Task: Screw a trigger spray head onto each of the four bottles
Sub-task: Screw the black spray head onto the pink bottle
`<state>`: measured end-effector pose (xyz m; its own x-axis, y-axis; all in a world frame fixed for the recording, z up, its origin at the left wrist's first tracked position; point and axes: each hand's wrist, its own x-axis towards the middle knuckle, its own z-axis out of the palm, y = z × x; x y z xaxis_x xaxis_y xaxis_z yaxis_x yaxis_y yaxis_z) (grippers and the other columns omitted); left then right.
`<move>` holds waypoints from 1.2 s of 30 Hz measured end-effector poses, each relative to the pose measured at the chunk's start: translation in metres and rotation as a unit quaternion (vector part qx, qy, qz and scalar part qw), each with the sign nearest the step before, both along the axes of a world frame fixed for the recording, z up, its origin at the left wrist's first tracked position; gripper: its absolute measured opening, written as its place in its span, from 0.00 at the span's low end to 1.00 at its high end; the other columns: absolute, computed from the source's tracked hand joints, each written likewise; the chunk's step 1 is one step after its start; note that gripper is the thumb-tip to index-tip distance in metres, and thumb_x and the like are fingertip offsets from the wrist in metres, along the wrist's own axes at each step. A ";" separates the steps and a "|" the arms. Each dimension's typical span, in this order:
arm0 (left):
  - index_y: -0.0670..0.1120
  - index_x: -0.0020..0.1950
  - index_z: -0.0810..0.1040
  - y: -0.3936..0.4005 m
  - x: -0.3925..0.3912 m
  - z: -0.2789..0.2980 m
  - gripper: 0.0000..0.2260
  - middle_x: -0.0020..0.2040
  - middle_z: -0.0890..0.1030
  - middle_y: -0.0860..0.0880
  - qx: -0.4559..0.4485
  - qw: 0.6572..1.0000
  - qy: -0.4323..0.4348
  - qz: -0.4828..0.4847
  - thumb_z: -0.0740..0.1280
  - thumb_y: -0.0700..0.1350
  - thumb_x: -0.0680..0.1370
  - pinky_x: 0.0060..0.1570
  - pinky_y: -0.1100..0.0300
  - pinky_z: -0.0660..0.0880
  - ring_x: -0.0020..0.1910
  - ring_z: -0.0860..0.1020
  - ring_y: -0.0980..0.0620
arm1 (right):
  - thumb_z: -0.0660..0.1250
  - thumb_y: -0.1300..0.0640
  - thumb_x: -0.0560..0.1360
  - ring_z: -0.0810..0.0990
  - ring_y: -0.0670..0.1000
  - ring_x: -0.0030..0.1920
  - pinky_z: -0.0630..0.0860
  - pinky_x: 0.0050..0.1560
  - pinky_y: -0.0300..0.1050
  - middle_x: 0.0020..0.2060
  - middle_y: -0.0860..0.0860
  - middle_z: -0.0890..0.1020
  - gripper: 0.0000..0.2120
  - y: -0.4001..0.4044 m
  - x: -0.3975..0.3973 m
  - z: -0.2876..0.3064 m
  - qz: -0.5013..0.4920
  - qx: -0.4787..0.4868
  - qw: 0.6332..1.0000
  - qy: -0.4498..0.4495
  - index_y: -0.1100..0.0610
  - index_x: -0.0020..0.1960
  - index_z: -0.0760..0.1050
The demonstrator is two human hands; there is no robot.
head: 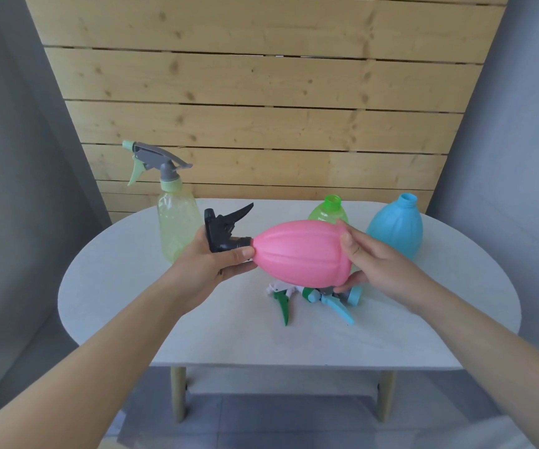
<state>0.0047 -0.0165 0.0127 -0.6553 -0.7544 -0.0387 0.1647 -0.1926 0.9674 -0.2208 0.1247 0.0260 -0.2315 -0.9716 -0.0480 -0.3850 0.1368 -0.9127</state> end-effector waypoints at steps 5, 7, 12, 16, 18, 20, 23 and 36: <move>0.45 0.69 0.68 -0.001 0.004 0.001 0.30 0.65 0.74 0.33 0.003 1.000 0.012 -0.006 0.71 0.37 0.68 0.48 0.58 0.79 0.56 0.79 0.42 | 0.76 0.53 0.66 0.82 0.51 0.55 0.81 0.49 0.46 0.65 0.47 0.73 0.47 0.001 -0.003 -0.001 0.075 -0.044 0.995 -0.040 0.34 0.71 0.48; 0.46 0.68 0.69 -0.002 0.004 0.002 0.28 0.63 0.76 0.34 0.002 1.000 0.018 -0.012 0.71 0.36 0.69 0.48 0.58 0.79 0.55 0.81 0.44 | 0.78 0.59 0.62 0.80 0.50 0.56 0.82 0.48 0.54 0.63 0.51 0.75 0.43 -0.001 -0.003 -0.003 0.072 -0.065 0.995 0.001 0.34 0.65 0.58; 0.45 0.69 0.67 -0.004 0.006 0.004 0.31 0.55 0.81 0.42 -0.013 1.000 0.002 -0.021 0.73 0.37 0.67 0.46 0.58 0.79 0.50 0.83 0.47 | 0.62 0.29 0.64 0.81 0.67 0.37 0.73 0.25 0.41 0.39 0.46 0.83 0.24 -0.003 0.001 -0.004 -0.006 -0.051 0.999 0.000 0.40 0.55 0.71; 0.46 0.68 0.68 -0.001 0.003 0.002 0.28 0.53 0.81 0.42 -0.011 1.000 -0.002 -0.007 0.71 0.34 0.69 0.45 0.58 0.80 0.48 0.83 0.49 | 0.50 0.22 0.62 0.85 0.57 0.37 0.81 0.42 0.45 0.35 0.45 0.84 0.39 -0.002 -0.001 -0.010 0.001 0.003 1.000 0.023 0.39 0.68 0.65; 0.46 0.67 0.69 0.000 0.002 0.002 0.27 0.53 0.80 0.41 -0.003 1.000 -0.002 0.000 0.70 0.33 0.70 0.45 0.58 0.80 0.48 0.83 0.49 | 0.60 0.25 0.60 0.86 0.52 0.40 0.79 0.48 0.41 0.44 0.41 0.84 0.46 -0.001 -0.002 -0.011 0.038 0.009 0.999 0.000 0.35 0.73 0.47; 0.48 0.65 0.71 0.000 0.003 0.002 0.27 0.54 0.79 0.40 -0.001 1.000 0.000 0.001 0.72 0.36 0.67 0.45 0.58 0.80 0.49 0.82 0.49 | 0.75 0.35 0.57 0.85 0.51 0.47 0.80 0.51 0.47 0.60 0.46 0.76 0.51 0.000 -0.002 -0.008 0.071 -0.001 0.997 0.012 0.32 0.70 0.45; 0.48 0.66 0.71 0.000 0.002 0.003 0.27 0.53 0.79 0.41 -0.001 1.000 0.006 0.003 0.71 0.35 0.68 0.44 0.58 0.80 0.49 0.82 0.49 | 0.79 0.47 0.57 0.83 0.50 0.50 0.82 0.47 0.49 0.66 0.46 0.68 0.44 0.000 -0.001 -0.008 0.079 -0.027 0.994 0.070 0.34 0.63 0.55; 0.43 0.67 0.69 0.000 0.001 0.000 0.21 0.61 0.78 0.38 0.041 0.999 0.020 0.015 0.65 0.32 0.75 0.43 0.56 0.81 0.52 0.81 0.46 | 0.66 0.33 0.67 0.84 0.51 0.51 0.79 0.54 0.48 0.59 0.49 0.78 0.38 -0.003 0.006 -0.006 0.053 -0.010 0.998 -0.036 0.44 0.72 0.60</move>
